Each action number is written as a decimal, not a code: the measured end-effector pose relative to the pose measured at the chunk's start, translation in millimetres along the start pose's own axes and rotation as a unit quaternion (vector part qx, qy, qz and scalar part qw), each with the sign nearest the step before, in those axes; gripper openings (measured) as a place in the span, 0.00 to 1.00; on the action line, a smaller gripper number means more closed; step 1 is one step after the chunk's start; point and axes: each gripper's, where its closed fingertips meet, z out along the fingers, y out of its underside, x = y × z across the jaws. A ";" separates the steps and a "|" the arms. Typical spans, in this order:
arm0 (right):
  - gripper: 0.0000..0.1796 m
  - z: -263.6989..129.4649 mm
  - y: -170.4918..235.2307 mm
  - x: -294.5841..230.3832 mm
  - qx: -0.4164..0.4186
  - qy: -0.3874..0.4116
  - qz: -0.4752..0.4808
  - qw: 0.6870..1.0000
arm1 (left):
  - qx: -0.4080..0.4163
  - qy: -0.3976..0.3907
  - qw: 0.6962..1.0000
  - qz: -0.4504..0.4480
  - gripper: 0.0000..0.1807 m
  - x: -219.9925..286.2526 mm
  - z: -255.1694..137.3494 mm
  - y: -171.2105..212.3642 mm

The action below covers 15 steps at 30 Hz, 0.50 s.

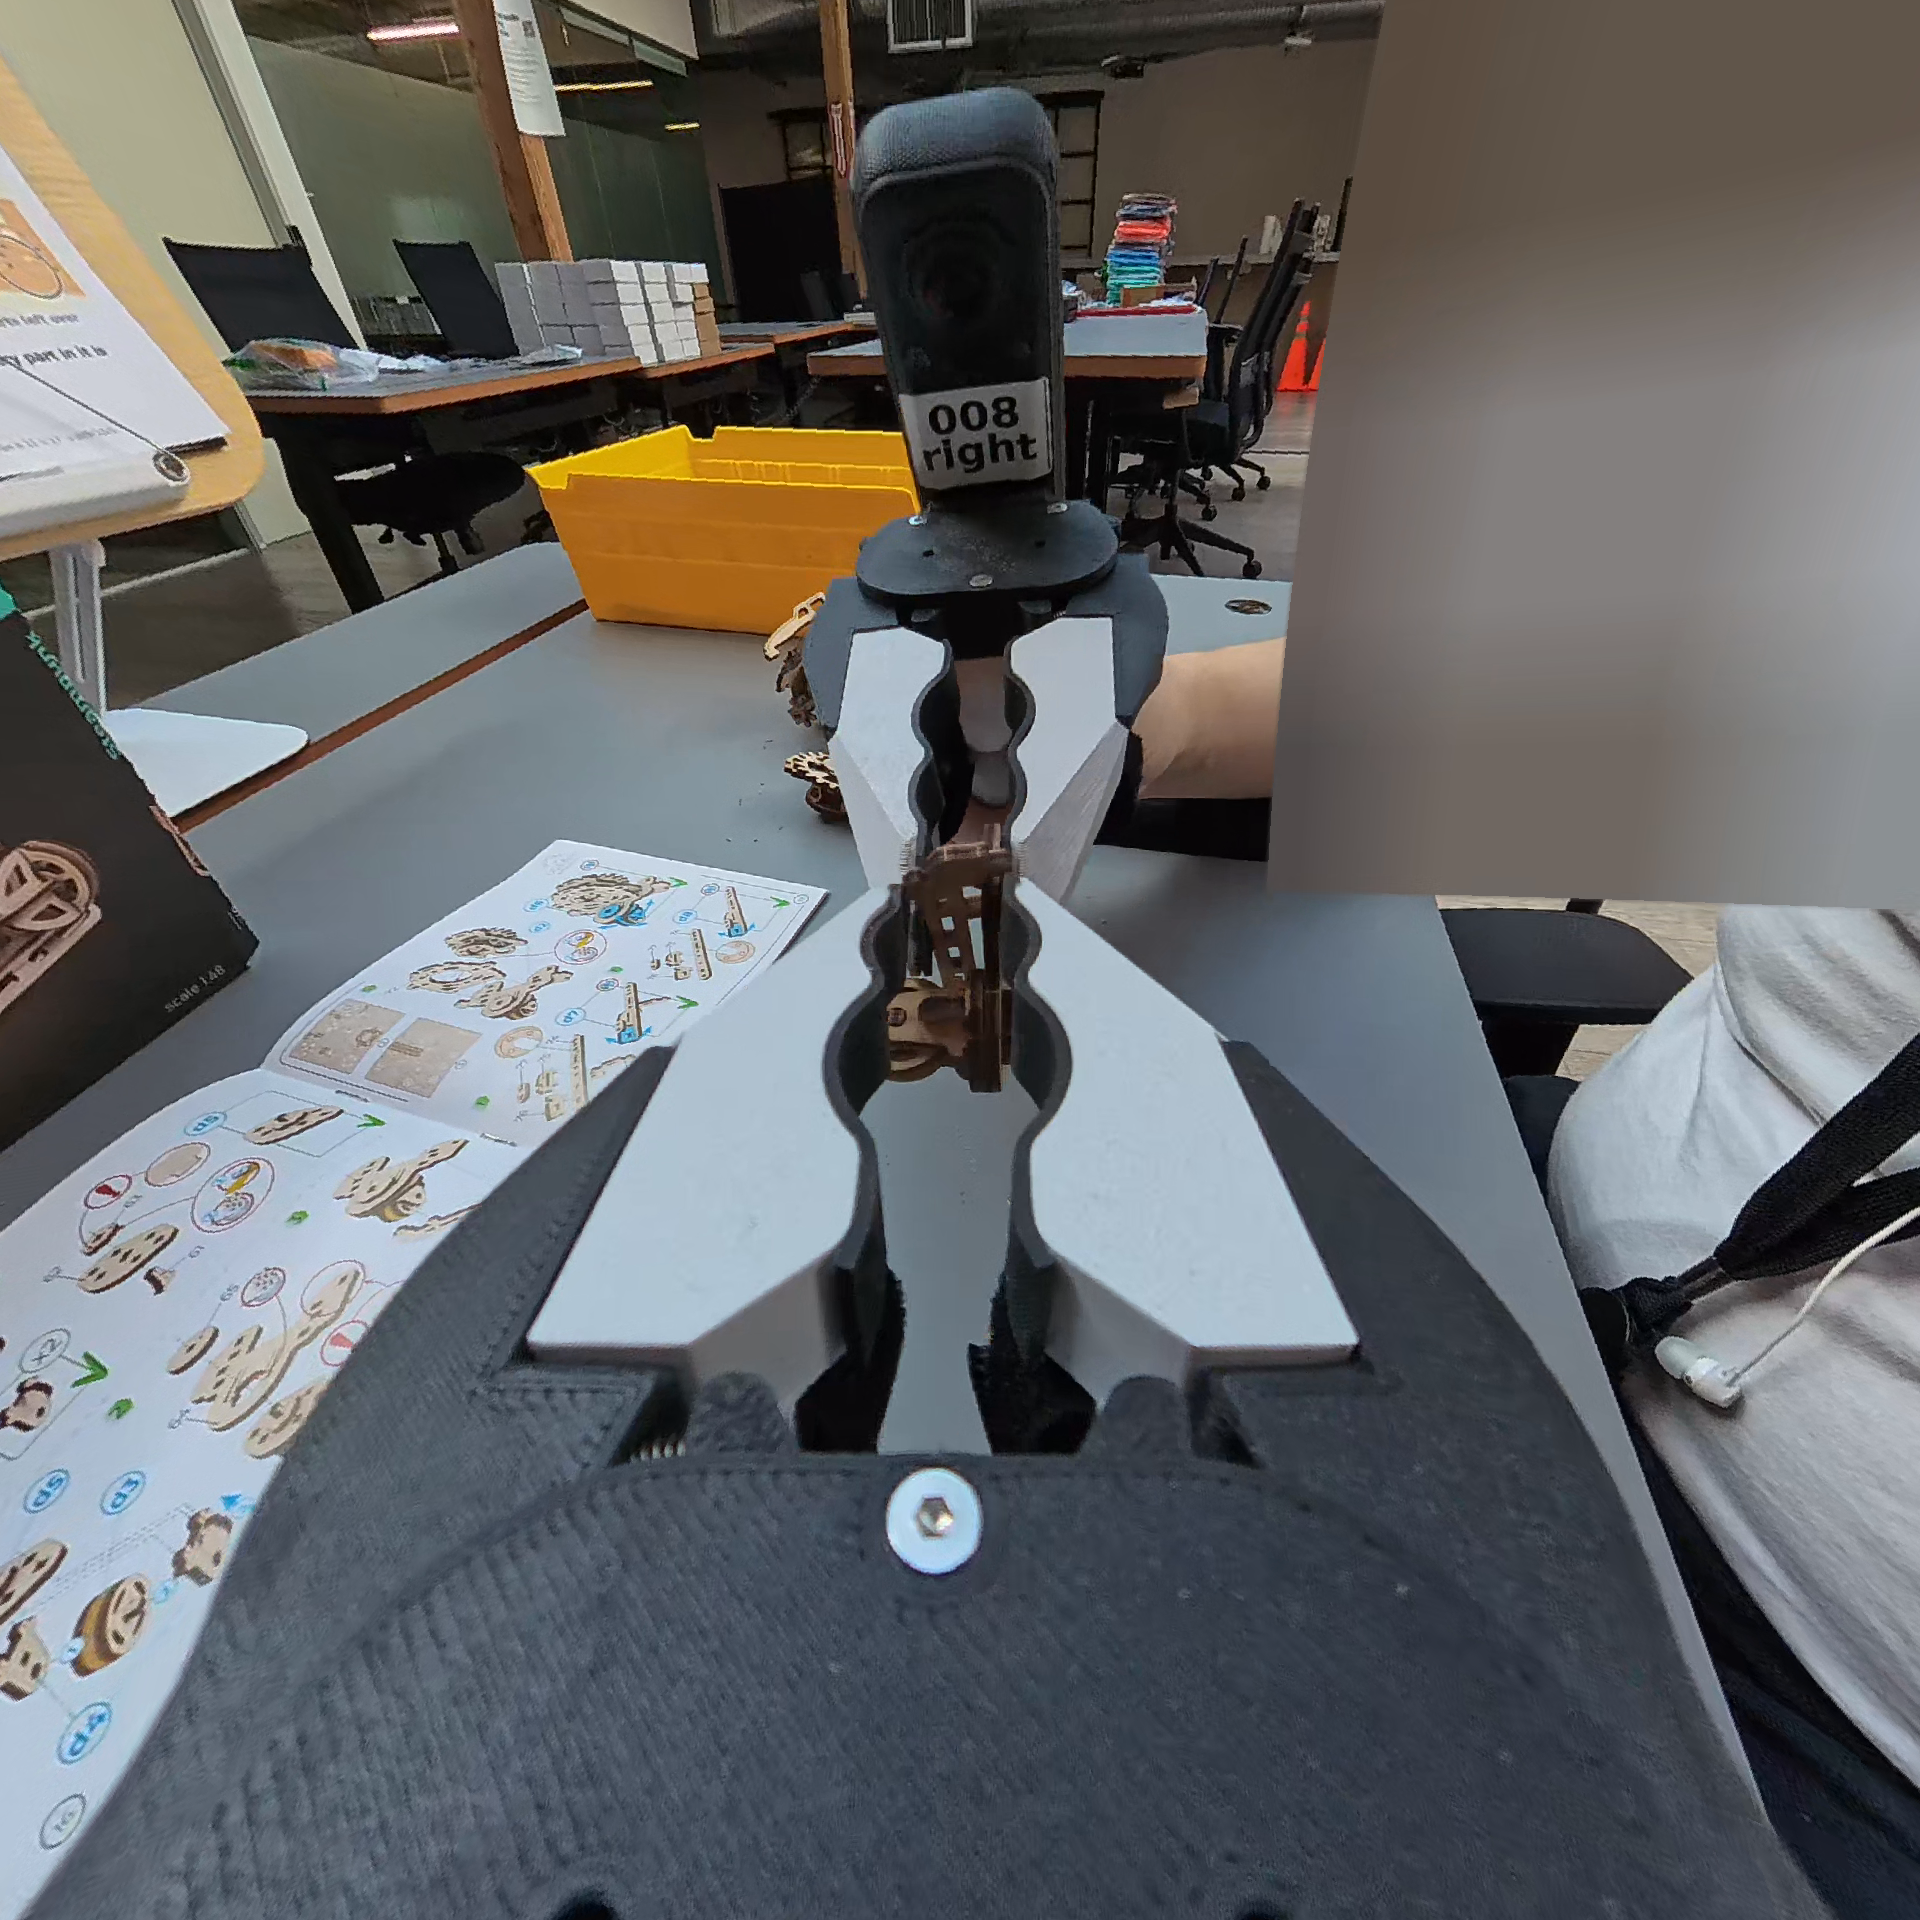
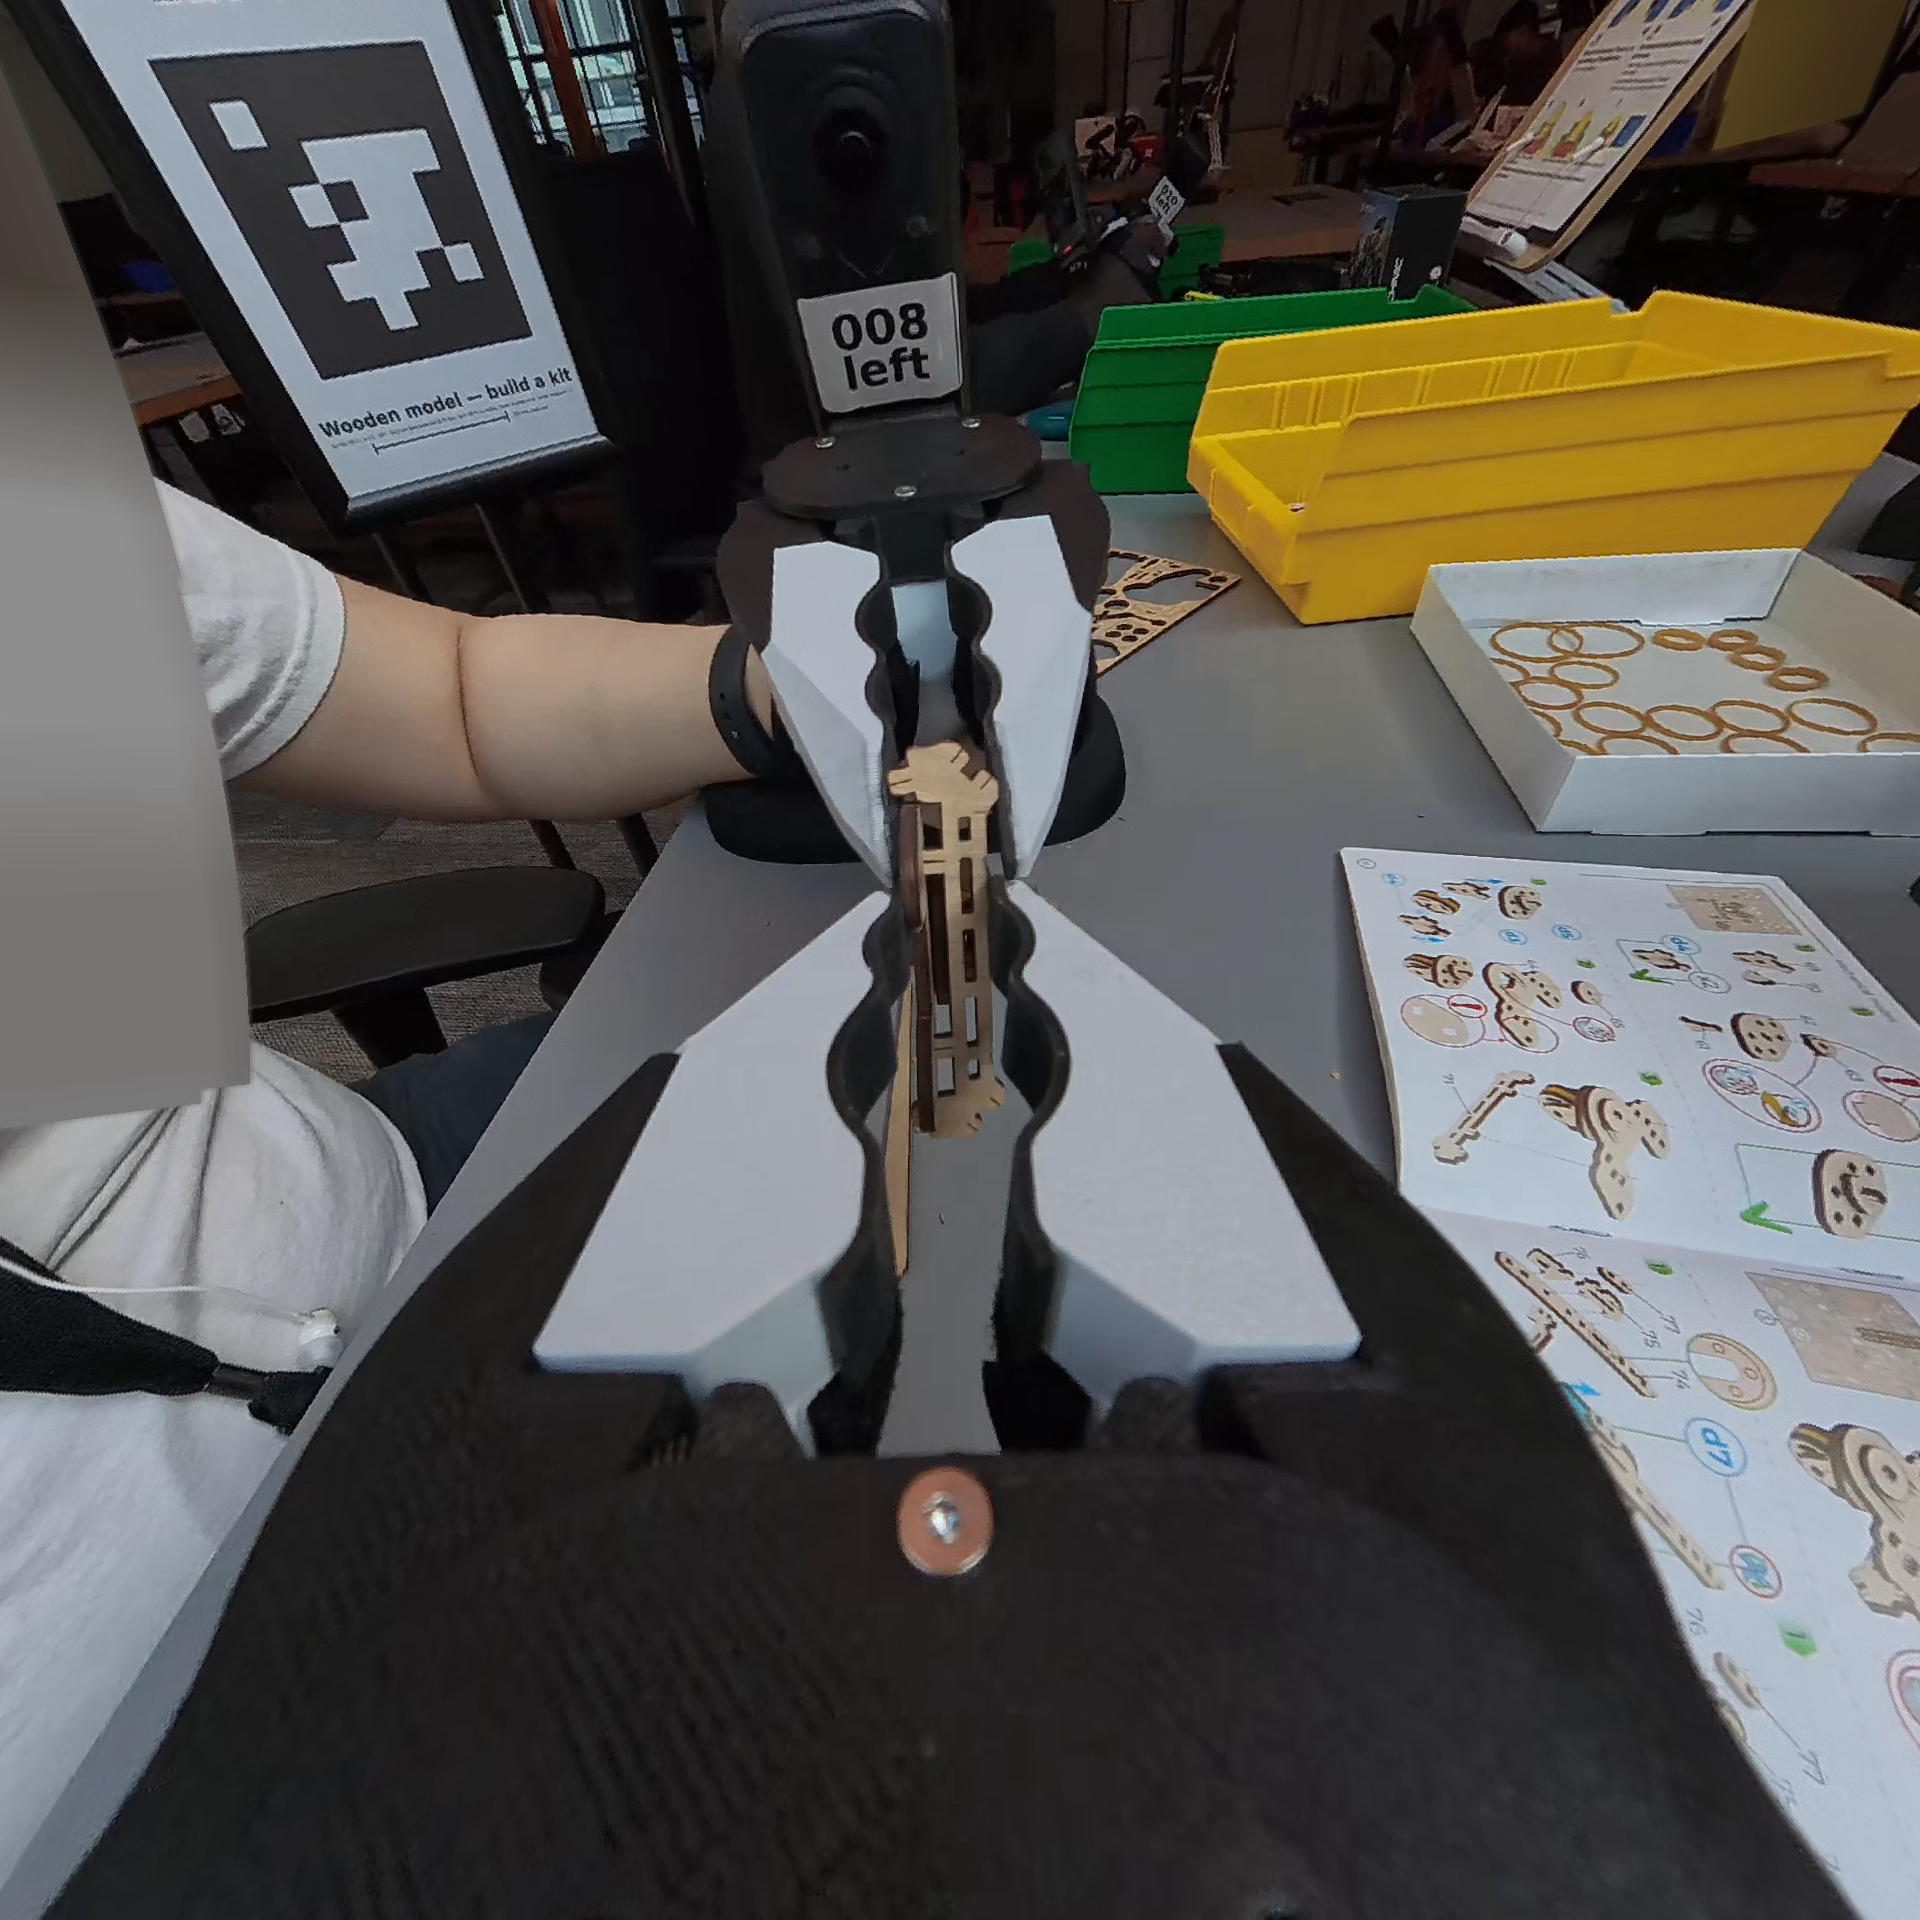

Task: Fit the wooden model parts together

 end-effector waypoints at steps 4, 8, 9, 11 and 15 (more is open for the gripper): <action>0.07 -0.6 -3.7 -1.6 0.006 0.008 -0.023 1.000 | 0.021 0.008 1.000 -0.011 0.08 2.3 0.0 -4.8; 0.07 -2.1 -9.5 -3.1 0.010 0.028 -0.064 0.997 | 0.046 0.015 0.999 -0.017 0.09 6.2 -0.7 -12.6; 0.07 -2.3 -11.6 -3.4 0.014 0.033 -0.071 0.997 | 0.052 0.014 0.998 -0.016 0.09 6.3 -1.2 -14.4; 0.07 -2.4 -15.7 -5.0 0.023 0.041 -0.083 0.995 | 0.064 0.005 0.998 -0.007 0.09 7.3 -1.5 -18.9; 0.07 -3.7 -28.7 -14.0 0.059 0.046 -0.105 0.992 | 0.099 0.001 0.995 0.011 0.08 14.6 -3.0 -32.2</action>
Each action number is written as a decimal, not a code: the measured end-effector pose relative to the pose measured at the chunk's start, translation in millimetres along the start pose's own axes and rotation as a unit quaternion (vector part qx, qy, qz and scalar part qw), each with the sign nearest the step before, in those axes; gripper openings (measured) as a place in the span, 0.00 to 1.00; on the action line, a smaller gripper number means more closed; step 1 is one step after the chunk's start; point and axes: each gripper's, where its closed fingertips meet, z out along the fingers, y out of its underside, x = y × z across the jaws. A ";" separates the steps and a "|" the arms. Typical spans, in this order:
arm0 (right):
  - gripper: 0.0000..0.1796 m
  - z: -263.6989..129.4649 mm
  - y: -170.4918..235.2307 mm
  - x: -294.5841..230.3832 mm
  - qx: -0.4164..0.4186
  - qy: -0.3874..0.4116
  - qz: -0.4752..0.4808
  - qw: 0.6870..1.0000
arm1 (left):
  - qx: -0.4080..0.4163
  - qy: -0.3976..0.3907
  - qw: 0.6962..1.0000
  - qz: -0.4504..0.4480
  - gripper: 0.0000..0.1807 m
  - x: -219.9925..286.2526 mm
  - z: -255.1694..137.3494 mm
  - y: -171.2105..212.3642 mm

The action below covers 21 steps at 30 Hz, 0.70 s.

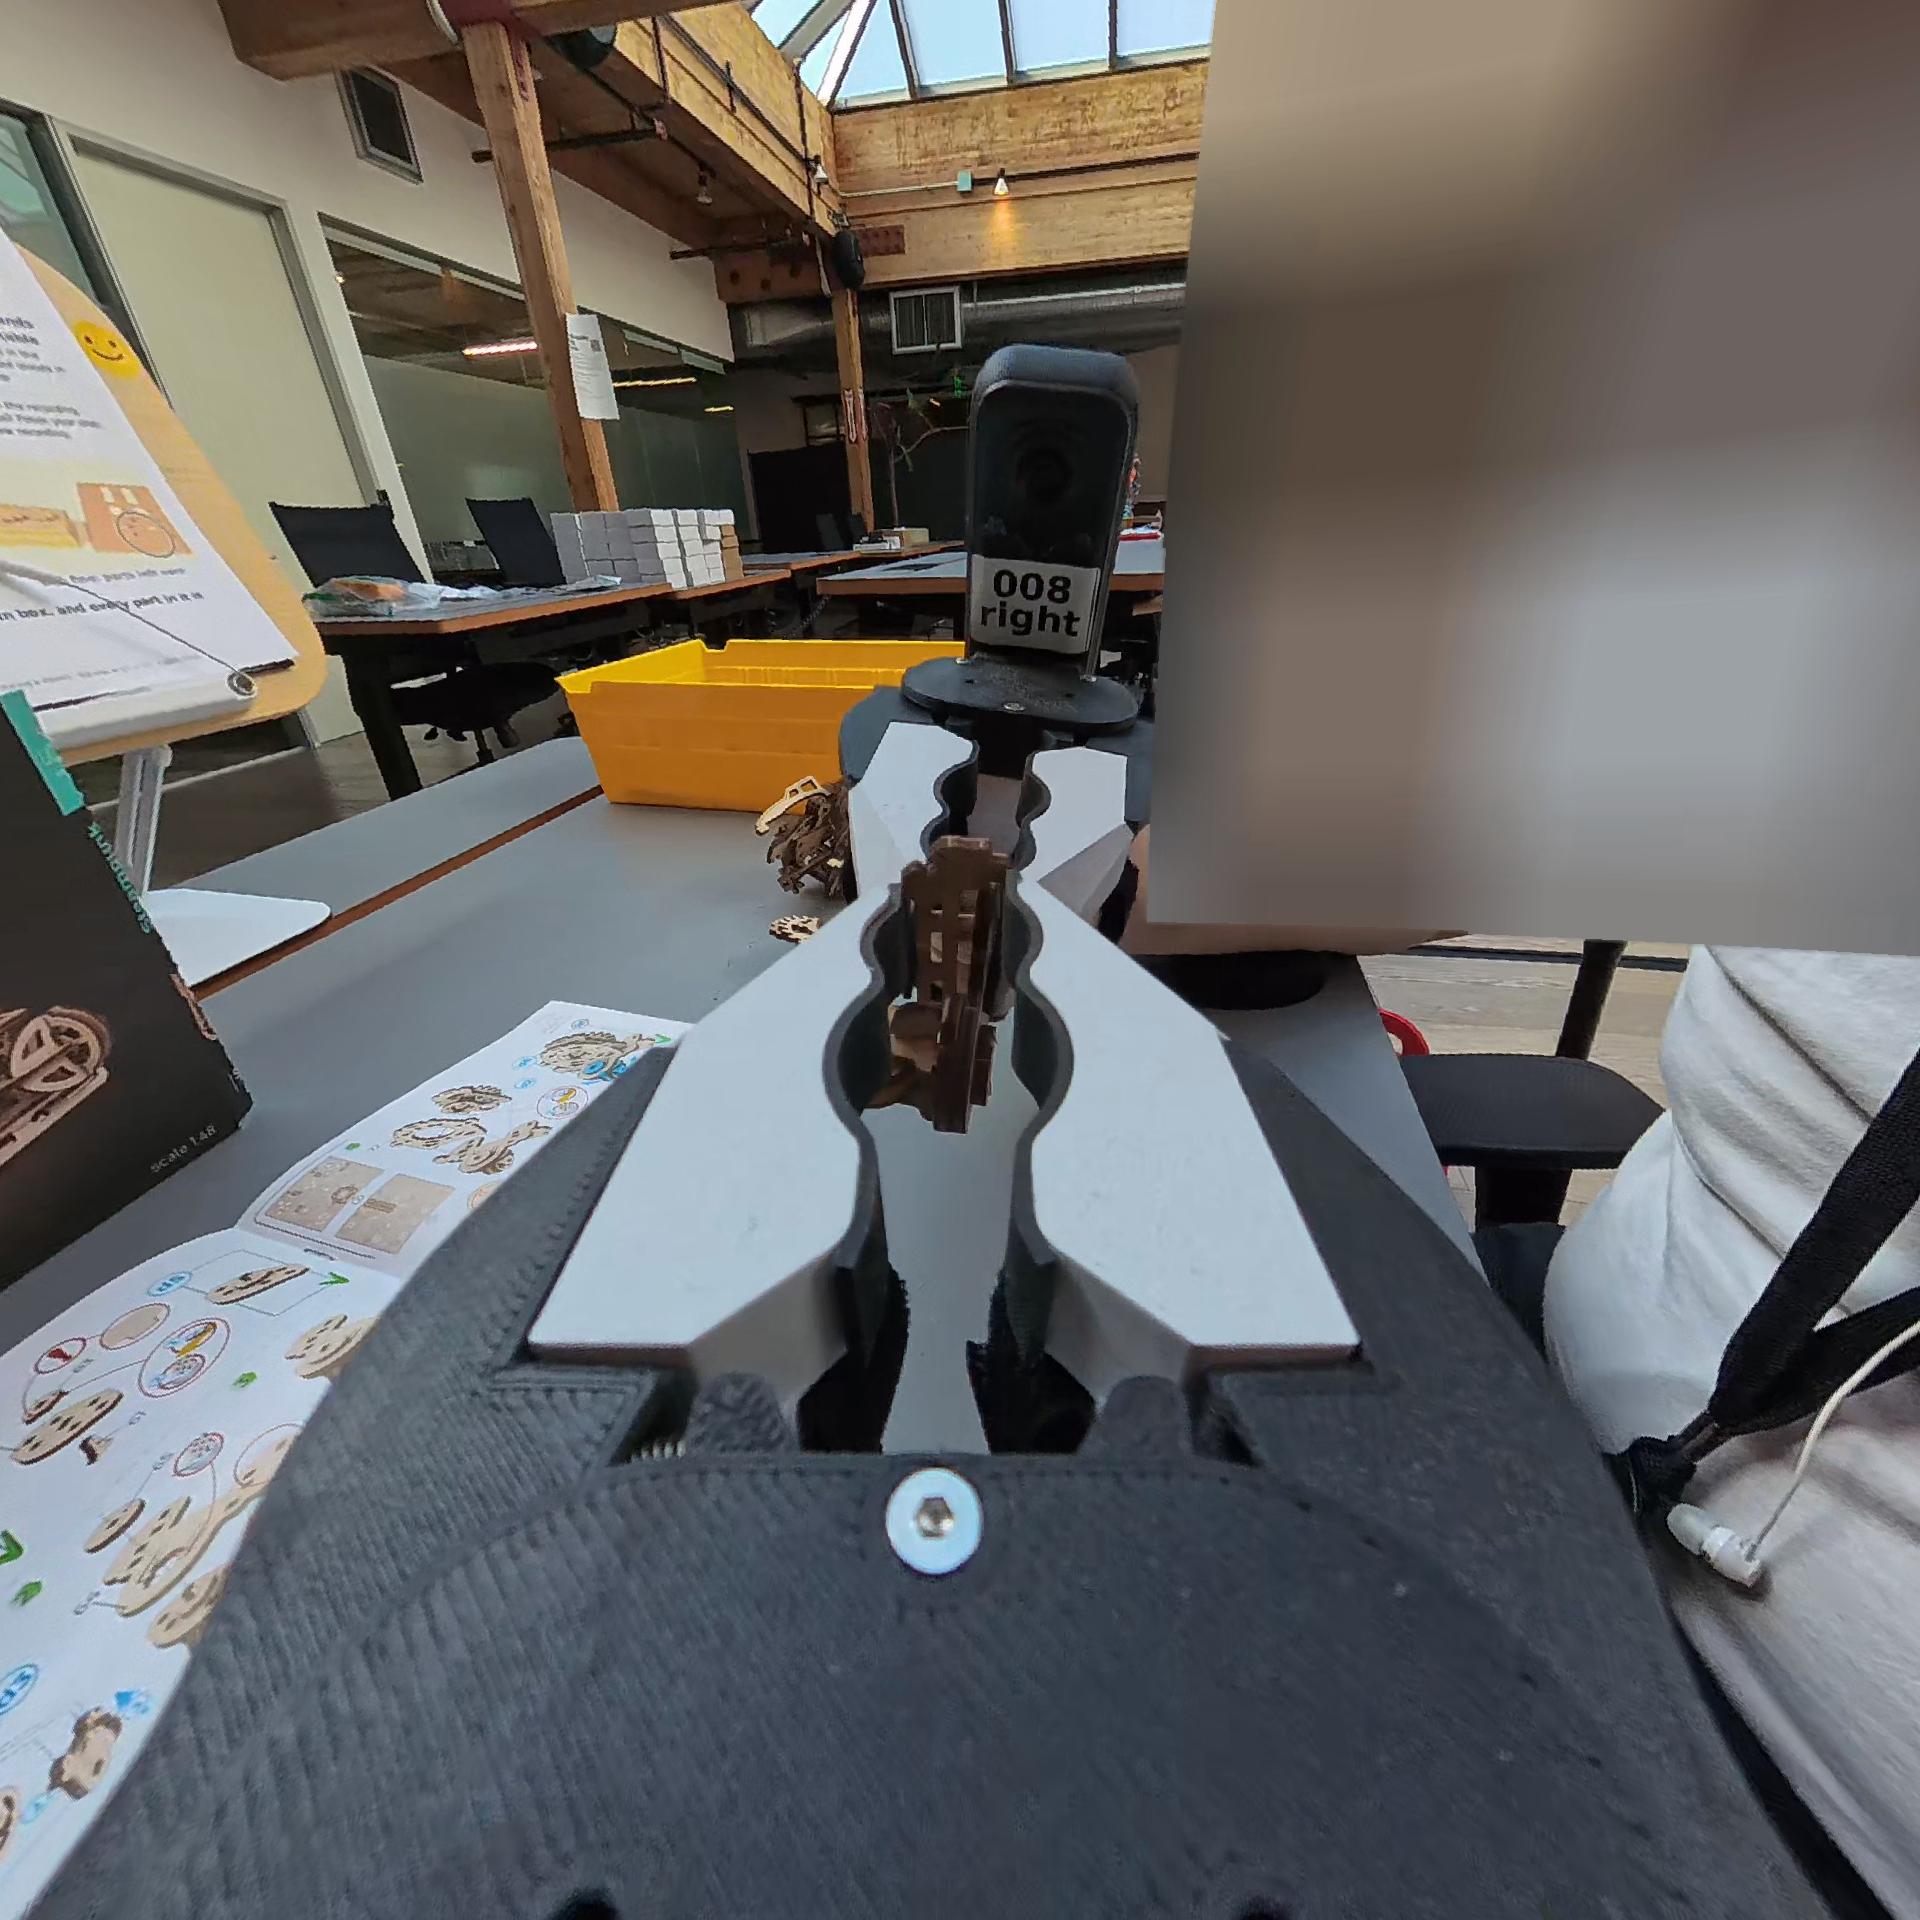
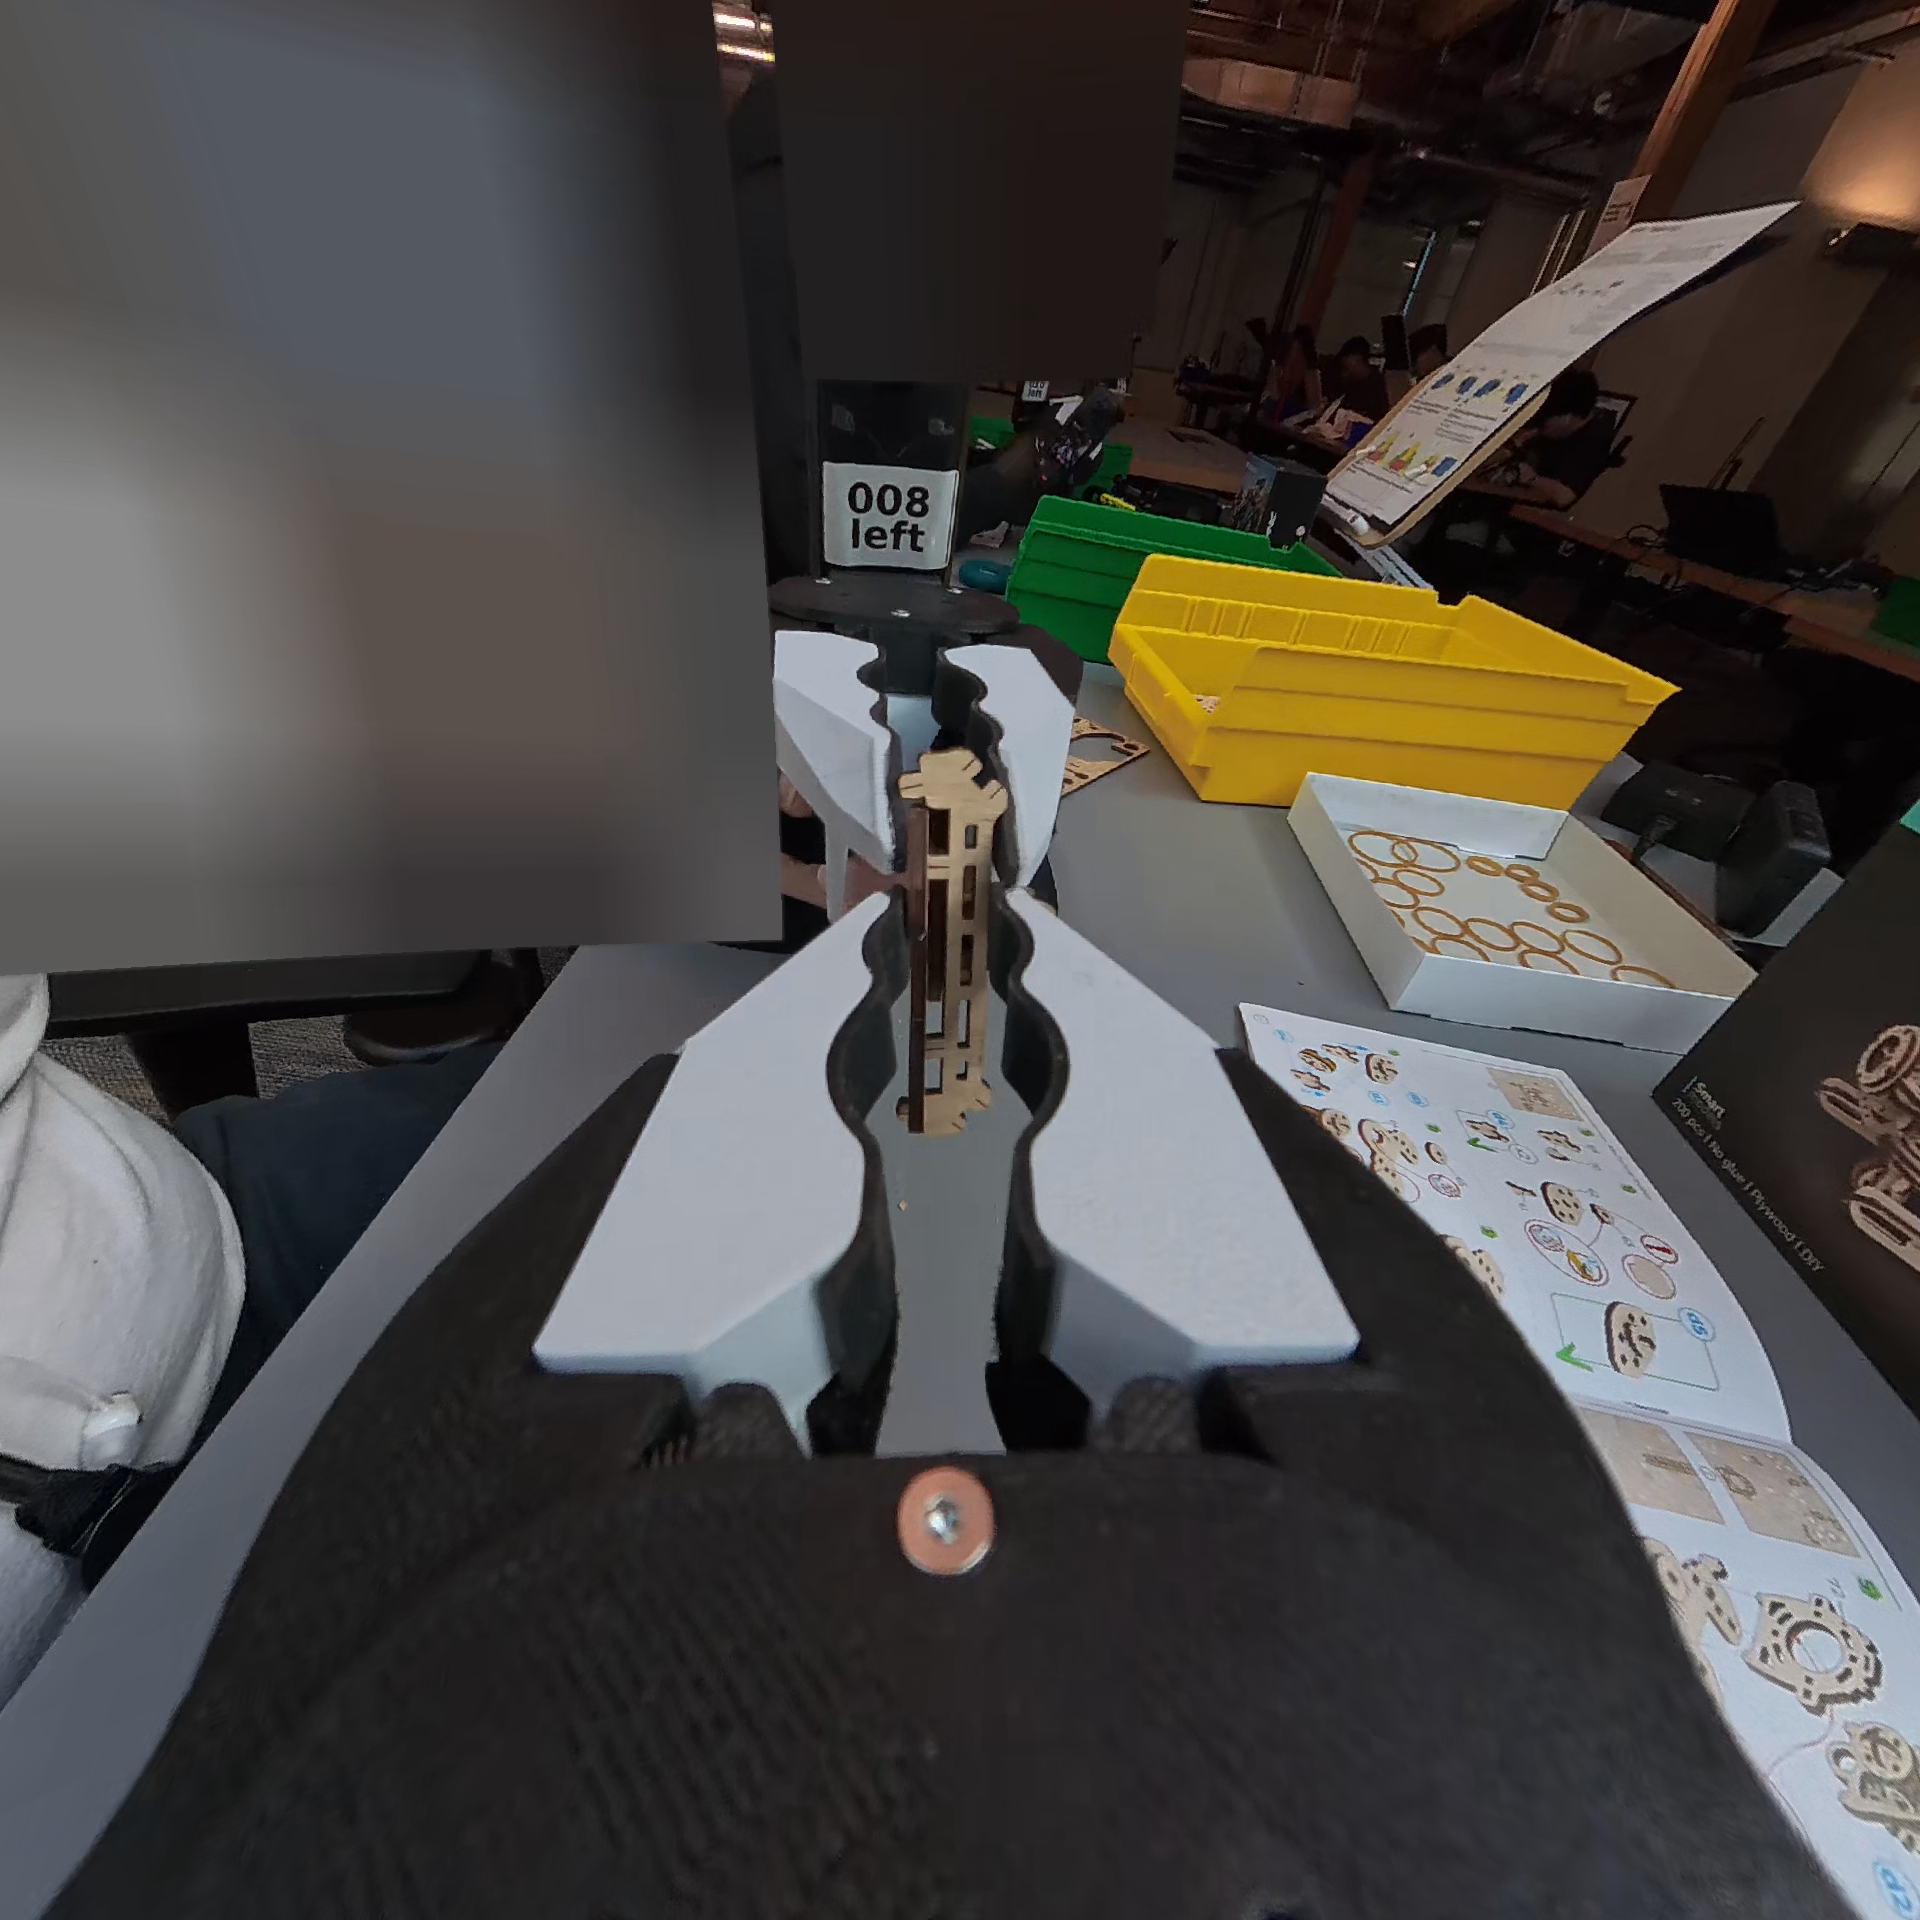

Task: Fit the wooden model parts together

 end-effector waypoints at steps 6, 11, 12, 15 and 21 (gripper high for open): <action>0.07 -0.7 -14.3 0.1 0.060 -0.008 0.049 0.997 | 0.056 -0.003 0.998 -0.023 0.09 1.3 2.2 -15.3; 0.07 -1.6 -18.5 0.0 0.078 -0.015 0.073 0.994 | 0.066 0.002 0.997 -0.037 0.07 0.6 2.6 -17.7; 0.07 -1.9 -19.7 -0.6 0.082 -0.016 0.072 0.994 | 0.069 0.005 0.997 -0.040 0.07 1.3 2.7 -18.8; 0.07 -2.9 -22.1 -1.9 0.090 -0.017 0.063 0.994 | 0.081 0.018 0.995 -0.063 0.07 2.8 3.4 -21.5; 0.07 -1.0 -23.4 0.1 0.095 0.002 0.052 0.994 | 0.092 0.021 0.993 -0.067 0.07 1.2 2.3 -23.3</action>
